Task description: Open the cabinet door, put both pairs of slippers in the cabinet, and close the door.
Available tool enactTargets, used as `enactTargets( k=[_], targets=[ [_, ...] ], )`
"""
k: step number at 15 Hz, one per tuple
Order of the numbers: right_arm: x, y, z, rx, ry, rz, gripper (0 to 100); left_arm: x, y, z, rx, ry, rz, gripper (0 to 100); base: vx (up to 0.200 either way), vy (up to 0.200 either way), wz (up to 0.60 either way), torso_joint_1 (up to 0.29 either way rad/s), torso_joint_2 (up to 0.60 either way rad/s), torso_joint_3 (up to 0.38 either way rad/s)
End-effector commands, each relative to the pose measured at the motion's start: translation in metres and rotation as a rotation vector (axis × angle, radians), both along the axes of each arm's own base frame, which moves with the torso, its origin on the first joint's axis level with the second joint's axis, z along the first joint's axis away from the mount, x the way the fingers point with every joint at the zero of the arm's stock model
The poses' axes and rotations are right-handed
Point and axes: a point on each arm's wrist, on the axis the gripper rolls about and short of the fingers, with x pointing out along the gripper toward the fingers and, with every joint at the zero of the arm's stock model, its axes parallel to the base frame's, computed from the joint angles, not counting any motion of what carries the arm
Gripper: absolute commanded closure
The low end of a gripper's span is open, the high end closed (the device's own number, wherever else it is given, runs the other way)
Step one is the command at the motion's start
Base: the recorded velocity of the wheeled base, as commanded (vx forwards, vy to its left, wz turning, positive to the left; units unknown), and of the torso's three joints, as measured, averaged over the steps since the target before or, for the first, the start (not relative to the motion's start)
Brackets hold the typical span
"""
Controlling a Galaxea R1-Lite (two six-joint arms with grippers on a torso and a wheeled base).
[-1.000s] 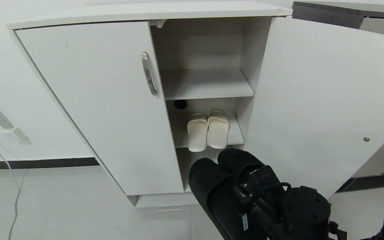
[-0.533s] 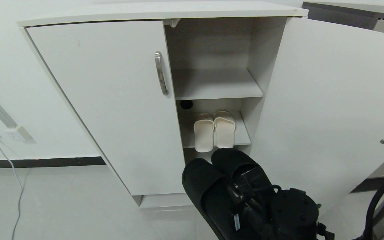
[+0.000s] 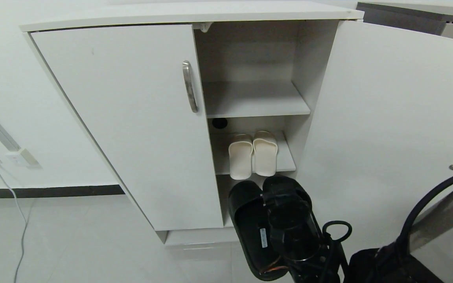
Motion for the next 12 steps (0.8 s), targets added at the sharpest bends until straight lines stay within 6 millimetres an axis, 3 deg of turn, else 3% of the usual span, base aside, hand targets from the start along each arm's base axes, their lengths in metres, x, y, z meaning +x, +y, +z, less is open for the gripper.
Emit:
enactTargets(
  k=[1,5,8,12],
  targets=[
    [0.008,0.007,0.022,0.058,0.018,-0.047,100,0.000,0.000,0.000,0.000,0.001,0.001,100,0.000,0.000,0.00,0.000,0.00,0.000],
    [0.008,0.011,0.076,0.090,0.073,-0.107,100,0.000,0.000,0.000,0.000,0.001,0.001,100,0.000,0.000,0.00,0.000,0.00,0.000],
    [0.014,0.019,0.114,0.090,-0.054,-0.115,100,0.000,0.000,0.000,-0.002,0.001,0.001,100,0.000,0.000,0.00,0.000,0.00,0.000],
    [0.014,0.029,0.136,0.095,-0.213,-0.131,100,0.000,0.000,0.000,-0.005,0.001,0.001,100,0.000,0.000,0.00,0.000,0.00,0.000]
  ],
)
